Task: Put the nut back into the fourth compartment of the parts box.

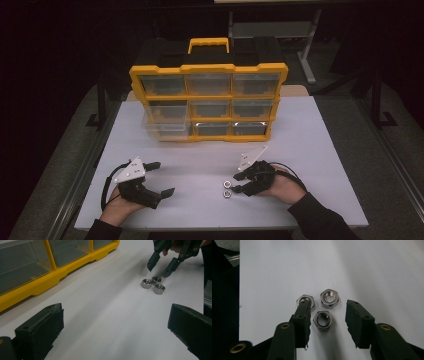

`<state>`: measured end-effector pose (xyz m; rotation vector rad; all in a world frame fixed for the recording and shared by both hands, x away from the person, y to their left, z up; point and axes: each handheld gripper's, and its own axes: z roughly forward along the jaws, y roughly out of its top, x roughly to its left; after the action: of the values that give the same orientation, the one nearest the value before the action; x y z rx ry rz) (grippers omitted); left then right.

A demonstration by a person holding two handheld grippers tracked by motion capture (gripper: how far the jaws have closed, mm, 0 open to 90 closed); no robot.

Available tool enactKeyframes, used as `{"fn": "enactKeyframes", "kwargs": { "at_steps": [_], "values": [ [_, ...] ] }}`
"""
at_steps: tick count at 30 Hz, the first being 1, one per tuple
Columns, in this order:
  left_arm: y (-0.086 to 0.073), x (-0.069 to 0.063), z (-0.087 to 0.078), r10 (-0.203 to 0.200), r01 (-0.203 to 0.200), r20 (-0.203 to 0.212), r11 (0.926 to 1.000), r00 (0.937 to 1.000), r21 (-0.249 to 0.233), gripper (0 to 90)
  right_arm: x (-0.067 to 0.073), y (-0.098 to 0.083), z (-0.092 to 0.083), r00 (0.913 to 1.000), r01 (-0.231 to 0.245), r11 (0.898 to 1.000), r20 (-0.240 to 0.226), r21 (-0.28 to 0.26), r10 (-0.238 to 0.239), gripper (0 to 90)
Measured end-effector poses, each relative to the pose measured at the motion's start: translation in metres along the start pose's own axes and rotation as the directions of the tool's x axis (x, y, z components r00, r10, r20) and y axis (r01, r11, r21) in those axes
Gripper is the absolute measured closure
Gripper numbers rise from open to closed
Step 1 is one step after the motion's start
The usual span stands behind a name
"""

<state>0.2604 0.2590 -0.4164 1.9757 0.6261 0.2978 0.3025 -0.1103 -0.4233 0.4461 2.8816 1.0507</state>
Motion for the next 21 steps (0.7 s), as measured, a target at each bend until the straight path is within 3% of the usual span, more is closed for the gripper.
{"fn": "enactKeyframes", "kwargs": {
  "at_steps": [21],
  "values": [
    [0.000,0.000,0.000,-0.005,0.005,0.001,1.0000,1.0000,0.000,0.0,0.004,-0.002,0.015,0.9986,0.049,0.998,-0.022,0.051,-0.048,62.5]
  ]
}}
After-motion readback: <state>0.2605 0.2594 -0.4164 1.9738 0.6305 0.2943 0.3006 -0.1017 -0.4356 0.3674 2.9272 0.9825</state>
